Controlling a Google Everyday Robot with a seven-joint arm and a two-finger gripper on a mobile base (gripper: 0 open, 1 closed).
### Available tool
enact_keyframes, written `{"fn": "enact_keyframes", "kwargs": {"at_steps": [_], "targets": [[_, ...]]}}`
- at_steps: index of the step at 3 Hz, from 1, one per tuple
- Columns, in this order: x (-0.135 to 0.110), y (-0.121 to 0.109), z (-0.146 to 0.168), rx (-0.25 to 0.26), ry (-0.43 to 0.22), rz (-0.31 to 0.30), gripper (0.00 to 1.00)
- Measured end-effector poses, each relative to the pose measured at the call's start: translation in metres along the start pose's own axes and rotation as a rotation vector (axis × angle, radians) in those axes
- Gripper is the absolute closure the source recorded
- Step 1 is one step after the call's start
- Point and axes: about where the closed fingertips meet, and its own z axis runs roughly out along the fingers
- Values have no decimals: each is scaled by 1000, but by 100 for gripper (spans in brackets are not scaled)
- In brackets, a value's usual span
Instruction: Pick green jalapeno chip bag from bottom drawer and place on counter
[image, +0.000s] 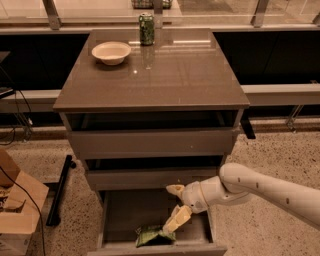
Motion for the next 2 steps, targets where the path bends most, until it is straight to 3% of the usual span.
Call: {"fn": "enact_keyframes", "kwargs": {"at_steps": [2], "targets": [[60, -38, 56, -79, 25, 55, 0]]}}
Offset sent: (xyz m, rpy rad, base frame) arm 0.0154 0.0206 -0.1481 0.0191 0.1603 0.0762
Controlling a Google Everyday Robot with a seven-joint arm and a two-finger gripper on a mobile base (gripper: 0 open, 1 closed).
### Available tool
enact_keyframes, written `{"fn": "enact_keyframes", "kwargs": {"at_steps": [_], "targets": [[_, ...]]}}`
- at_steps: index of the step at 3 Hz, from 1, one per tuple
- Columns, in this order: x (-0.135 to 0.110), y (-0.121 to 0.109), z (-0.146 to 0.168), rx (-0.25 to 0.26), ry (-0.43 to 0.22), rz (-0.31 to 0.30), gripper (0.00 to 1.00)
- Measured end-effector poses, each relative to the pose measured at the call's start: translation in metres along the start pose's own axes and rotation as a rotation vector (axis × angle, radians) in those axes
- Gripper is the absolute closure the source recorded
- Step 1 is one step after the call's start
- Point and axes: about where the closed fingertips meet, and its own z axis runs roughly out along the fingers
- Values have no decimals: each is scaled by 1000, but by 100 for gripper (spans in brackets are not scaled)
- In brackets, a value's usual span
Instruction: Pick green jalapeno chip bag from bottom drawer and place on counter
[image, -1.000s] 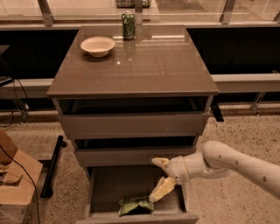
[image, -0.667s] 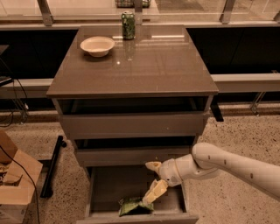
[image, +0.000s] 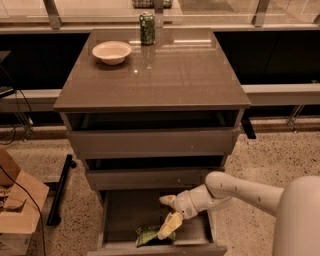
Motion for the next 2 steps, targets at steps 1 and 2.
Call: {"fn": "enact_keyframes", "kwargs": {"at_steps": [1, 2], "targets": [[43, -32, 25, -83, -10, 48, 0], [43, -32, 25, -84, -10, 47, 0]]}}
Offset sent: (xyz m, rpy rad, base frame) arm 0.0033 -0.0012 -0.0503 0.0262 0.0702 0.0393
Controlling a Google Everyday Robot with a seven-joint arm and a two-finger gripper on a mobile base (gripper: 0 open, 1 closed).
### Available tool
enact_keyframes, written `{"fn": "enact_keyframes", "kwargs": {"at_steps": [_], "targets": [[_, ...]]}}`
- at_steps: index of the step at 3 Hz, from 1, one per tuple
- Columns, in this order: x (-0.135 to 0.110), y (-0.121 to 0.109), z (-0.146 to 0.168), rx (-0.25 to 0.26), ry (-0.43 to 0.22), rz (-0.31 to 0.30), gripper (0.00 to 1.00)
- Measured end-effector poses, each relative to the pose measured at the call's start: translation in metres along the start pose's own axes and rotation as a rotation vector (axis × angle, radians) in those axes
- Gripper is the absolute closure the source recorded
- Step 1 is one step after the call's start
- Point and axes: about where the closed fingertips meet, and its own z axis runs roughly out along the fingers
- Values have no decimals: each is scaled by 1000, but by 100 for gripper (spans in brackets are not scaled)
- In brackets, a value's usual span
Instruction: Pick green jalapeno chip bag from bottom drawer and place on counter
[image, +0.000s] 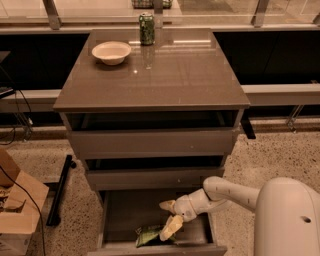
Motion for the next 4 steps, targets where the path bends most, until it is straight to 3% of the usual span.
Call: {"fn": "enact_keyframes", "kwargs": {"at_steps": [1, 2, 3, 4], "targets": [[10, -13, 8, 56, -23, 30, 0], [38, -46, 17, 173, -87, 109, 0], [63, -70, 20, 252, -98, 173, 0], [86, -87, 24, 311, -39, 238, 0]]}}
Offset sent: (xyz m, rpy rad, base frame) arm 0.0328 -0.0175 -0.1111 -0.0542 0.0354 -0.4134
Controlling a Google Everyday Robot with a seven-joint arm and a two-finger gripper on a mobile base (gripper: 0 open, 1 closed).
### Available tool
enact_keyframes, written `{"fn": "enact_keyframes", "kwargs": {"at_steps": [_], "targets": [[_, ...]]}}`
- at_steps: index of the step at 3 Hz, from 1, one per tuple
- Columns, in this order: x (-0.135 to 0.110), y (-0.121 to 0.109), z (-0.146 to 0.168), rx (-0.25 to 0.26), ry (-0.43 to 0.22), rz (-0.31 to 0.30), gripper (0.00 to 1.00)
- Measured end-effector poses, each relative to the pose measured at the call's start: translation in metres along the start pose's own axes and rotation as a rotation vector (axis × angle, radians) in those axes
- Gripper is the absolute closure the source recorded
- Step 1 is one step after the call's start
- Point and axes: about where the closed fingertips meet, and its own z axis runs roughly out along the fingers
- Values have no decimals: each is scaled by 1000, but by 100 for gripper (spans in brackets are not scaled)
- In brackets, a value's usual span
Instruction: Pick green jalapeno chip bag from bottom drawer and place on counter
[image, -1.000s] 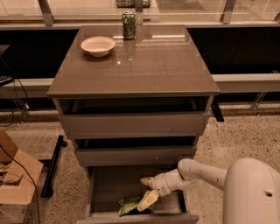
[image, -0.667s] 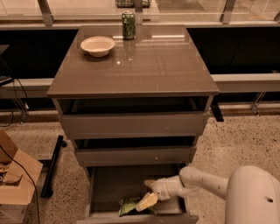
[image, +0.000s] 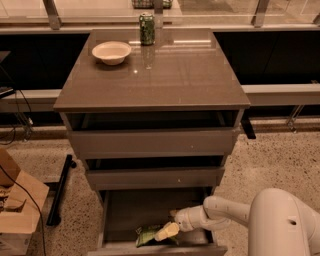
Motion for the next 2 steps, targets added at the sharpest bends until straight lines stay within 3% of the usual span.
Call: {"fn": "enact_keyframes", "kwargs": {"at_steps": [1, 2], "targets": [[26, -23, 8, 54, 37, 71, 0], [47, -40, 15, 81, 33, 142, 0]]}}
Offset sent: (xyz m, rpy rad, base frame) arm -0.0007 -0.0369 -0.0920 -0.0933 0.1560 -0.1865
